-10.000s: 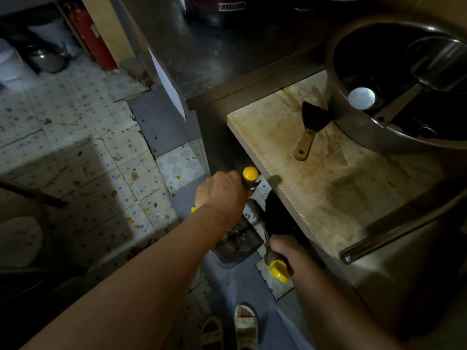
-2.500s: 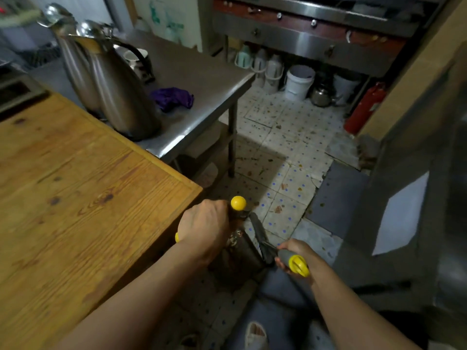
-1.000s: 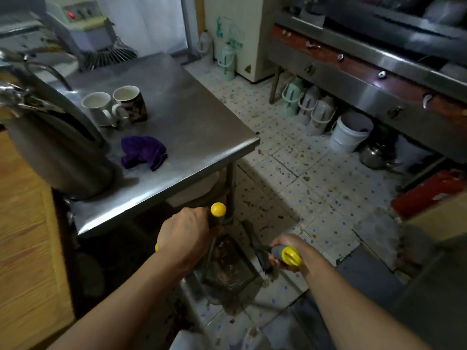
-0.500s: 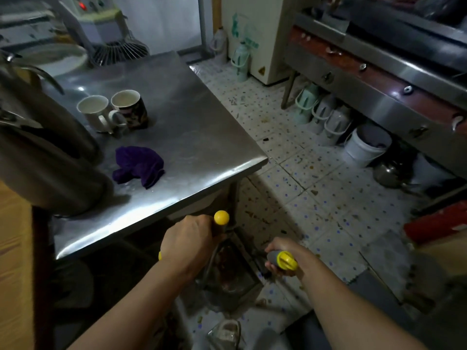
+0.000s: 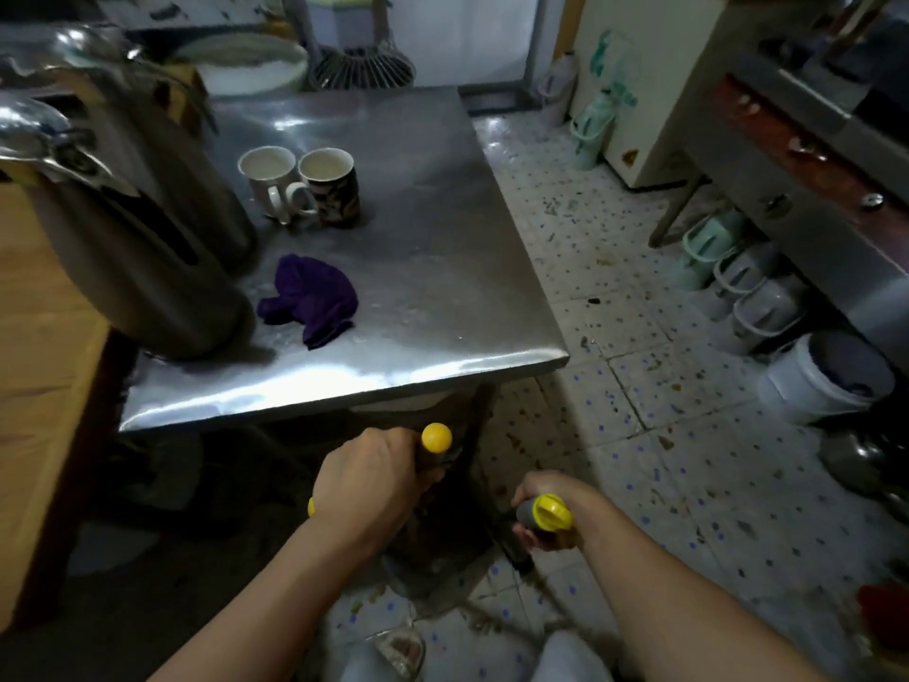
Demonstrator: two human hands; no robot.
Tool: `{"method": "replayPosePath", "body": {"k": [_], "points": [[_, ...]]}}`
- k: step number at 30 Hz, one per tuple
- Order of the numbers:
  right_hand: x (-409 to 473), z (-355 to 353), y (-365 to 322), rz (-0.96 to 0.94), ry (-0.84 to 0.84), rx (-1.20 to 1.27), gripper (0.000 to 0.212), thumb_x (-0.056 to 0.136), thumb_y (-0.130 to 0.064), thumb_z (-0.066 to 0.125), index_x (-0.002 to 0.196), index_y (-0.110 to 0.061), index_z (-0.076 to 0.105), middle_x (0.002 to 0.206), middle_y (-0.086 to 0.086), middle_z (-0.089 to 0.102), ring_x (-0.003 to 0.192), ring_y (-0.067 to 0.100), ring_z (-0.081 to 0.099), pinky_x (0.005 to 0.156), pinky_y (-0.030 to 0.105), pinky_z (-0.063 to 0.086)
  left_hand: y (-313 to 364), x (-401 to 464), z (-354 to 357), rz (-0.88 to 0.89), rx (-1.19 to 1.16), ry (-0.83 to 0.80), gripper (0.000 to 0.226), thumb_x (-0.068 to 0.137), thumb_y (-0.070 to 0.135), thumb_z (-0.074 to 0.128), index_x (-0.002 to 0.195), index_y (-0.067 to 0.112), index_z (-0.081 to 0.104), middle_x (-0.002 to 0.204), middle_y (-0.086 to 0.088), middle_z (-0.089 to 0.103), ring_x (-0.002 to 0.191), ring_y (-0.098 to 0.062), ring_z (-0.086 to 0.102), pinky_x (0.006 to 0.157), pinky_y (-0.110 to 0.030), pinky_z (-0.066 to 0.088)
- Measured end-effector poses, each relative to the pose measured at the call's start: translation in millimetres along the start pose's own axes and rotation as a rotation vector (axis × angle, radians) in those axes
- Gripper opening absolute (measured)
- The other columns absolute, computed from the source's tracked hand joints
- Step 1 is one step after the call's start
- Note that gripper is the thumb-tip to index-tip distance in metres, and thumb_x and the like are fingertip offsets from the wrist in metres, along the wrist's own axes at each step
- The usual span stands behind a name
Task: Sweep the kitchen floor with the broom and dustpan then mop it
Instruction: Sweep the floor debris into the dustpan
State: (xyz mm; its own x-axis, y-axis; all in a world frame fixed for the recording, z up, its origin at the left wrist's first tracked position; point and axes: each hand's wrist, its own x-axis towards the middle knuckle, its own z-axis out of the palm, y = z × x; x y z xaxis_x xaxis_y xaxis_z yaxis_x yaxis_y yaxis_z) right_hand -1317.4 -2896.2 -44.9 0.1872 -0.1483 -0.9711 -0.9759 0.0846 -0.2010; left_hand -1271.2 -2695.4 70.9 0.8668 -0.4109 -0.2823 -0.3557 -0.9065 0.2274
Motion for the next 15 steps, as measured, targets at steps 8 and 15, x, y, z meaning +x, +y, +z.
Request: {"method": "replayPosePath", "body": {"k": [8, 15], "points": [[-4.1, -30.0, -25.5, -0.057, -0.088, -0.353, 0.023, 0.094, -0.009, 0.042, 0.072, -0.003, 0.048, 0.071, 0.016, 0.05, 0.05, 0.024, 0.052, 0.033, 0.016, 0.041, 65.5, -29.5, 25.1, -0.458, -0.045, 0.106, 0.036, 0.087, 0.053, 0.054, 0.104, 0.023, 0.062, 0.1, -0.005, 0.065, 0.095, -0.027, 0.063, 0.066, -0.029, 0.04], [-33.1, -30.8, -13.8, -0.118, -0.139, -0.493, 0.026, 0.096, -0.012, 0.041, 0.071, -0.007, 0.045, 0.067, 0.013, 0.046, 0.055, 0.023, 0.047, 0.03, 0.018, 0.043, 98.5, -81.9, 32.5, -0.714, -0.146, 0.26, 0.025, 0.088, 0.048, 0.055, 0.092, 0.024, 0.059, 0.091, -0.003, 0.065, 0.088, -0.026, 0.062, 0.063, -0.029, 0.037]]}}
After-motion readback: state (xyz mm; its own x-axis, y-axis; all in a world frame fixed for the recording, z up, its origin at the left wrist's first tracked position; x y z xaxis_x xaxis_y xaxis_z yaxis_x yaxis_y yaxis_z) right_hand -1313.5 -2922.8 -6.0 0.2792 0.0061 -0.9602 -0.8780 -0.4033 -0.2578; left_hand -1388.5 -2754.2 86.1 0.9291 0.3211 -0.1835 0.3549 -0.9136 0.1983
